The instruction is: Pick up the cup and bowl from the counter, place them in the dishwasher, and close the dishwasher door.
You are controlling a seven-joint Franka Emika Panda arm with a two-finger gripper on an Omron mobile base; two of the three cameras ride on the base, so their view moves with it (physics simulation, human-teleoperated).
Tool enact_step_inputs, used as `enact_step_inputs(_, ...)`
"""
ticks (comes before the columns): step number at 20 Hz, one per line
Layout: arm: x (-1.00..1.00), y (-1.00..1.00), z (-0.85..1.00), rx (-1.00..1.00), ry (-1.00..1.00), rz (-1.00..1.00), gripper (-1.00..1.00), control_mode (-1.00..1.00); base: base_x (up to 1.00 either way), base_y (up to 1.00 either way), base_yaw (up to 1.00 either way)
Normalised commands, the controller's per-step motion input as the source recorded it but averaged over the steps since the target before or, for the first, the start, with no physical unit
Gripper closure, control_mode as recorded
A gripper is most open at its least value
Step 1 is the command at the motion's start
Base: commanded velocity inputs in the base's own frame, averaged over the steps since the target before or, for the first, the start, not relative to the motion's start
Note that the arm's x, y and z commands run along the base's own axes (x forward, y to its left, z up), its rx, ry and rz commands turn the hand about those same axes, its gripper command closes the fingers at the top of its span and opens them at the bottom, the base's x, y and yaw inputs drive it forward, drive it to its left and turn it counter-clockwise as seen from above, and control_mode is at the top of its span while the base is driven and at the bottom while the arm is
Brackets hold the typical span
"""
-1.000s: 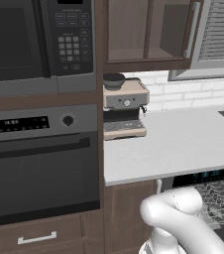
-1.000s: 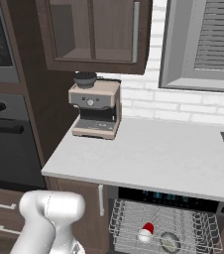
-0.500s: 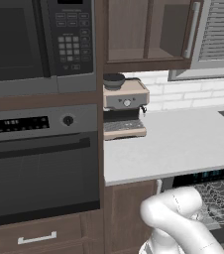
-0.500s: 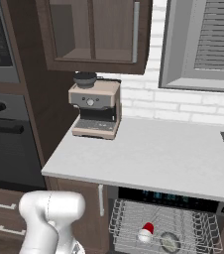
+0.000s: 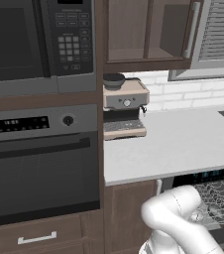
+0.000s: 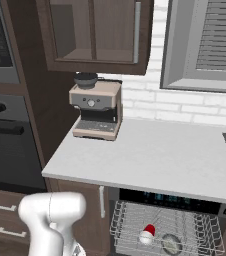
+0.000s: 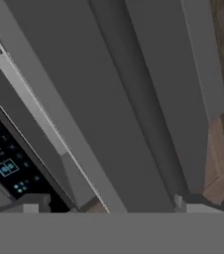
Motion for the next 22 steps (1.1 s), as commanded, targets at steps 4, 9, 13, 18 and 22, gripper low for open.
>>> enact_step_inputs(4,0.0,-0.07,-0.53,0.03,-0.02,0.0,-1.0,-1.0,0.0,0.0,0.0)
enact_step_inputs(9,0.01,-0.12,-0.87,0.07,-0.01,0.0,-1.0,-1.0,0.0,0.0,0.0)
enact_step_inputs(13,0.21,0.0,-0.42,0.07,-0.14,0.0,-1.0,-1.0,0.0,0.0,0.0)
enact_step_inputs(18,0.44,0.0,-0.13,0.1,-0.25,0.0,-1.0,-1.0,0.0,0.0,0.0)
enact_step_inputs(22,0.58,0.0,0.0,0.07,-0.28,0.0,-1.0,-1.0,0.0,0.0,0.0)
